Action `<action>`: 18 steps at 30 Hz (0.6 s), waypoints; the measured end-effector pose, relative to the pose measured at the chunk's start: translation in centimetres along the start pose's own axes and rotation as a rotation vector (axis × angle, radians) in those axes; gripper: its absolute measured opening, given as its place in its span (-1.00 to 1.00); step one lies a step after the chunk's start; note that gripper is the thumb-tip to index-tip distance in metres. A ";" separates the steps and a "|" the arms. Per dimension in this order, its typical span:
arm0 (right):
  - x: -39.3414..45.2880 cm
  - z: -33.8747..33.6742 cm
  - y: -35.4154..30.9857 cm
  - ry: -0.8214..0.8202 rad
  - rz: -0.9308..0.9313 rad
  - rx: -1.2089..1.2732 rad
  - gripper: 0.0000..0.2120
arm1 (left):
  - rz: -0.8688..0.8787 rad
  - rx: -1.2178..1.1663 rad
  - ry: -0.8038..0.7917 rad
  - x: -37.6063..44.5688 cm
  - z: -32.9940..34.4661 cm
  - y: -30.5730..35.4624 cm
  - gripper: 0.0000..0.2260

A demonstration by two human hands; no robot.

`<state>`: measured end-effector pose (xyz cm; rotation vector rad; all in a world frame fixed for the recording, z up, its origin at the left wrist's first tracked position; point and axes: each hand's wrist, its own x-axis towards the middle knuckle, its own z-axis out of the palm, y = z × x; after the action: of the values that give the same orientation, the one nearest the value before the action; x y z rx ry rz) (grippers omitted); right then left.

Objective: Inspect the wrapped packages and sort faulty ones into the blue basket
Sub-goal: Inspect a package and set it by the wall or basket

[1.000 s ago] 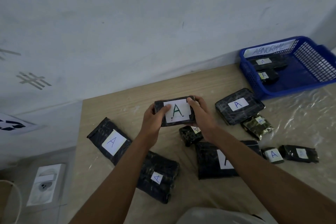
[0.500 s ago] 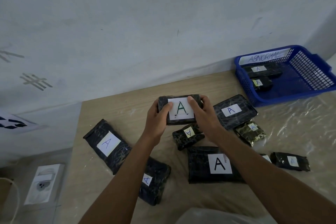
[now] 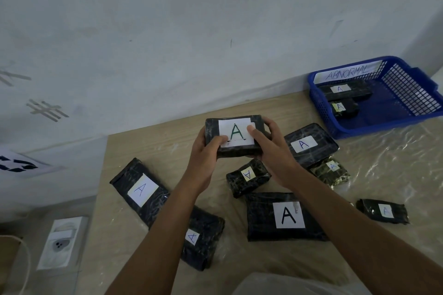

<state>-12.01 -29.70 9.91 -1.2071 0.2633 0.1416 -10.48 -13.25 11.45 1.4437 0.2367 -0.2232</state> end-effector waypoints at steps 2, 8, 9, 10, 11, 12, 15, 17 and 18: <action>-0.3 -0.3 0.0 -0.066 -0.001 0.008 -0.41 | -0.032 -0.029 0.007 0.1 0.0 0.2 -0.87; -0.5 0.4 -0.4 -0.038 0.011 0.035 -0.55 | 0.026 0.016 -0.083 -0.2 -0.4 0.5 -0.77; -0.5 0.4 -0.4 -0.036 0.027 0.053 -0.55 | 0.048 0.051 -0.095 -0.3 -0.4 0.6 -0.76; -0.6 0.5 -0.5 -0.042 0.030 0.057 -0.55 | 0.058 0.081 -0.090 -0.4 -0.4 0.7 -0.77; -0.7 0.5 -0.5 -0.048 0.018 0.031 -0.54 | 0.047 0.090 -0.062 -0.5 -0.4 0.8 -0.81; -0.9 0.4 -0.6 -0.059 -0.011 -0.022 -0.52 | 0.011 0.062 -0.023 -0.6 -0.2 1.0 -0.86; -1.2 0.1 -0.8 -0.101 -0.163 -0.349 -0.31 | -0.127 -0.088 0.018 -0.6 0.1 1.9 -0.91; -1.1 -0.3 -0.8 -0.133 -0.291 -0.532 -0.24 | -0.183 -0.078 -0.020 -0.3 -0.1 2.3 -0.89; -1.1 -0.5 -0.8 -0.145 -0.351 -0.577 -0.26 | -0.202 -0.064 -0.046 -0.3 -0.1 2.5 -0.87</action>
<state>-12.90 -30.40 10.75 -1.7858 -0.1327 -0.0050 -10.07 -12.84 13.94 1.3495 0.3492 -0.4095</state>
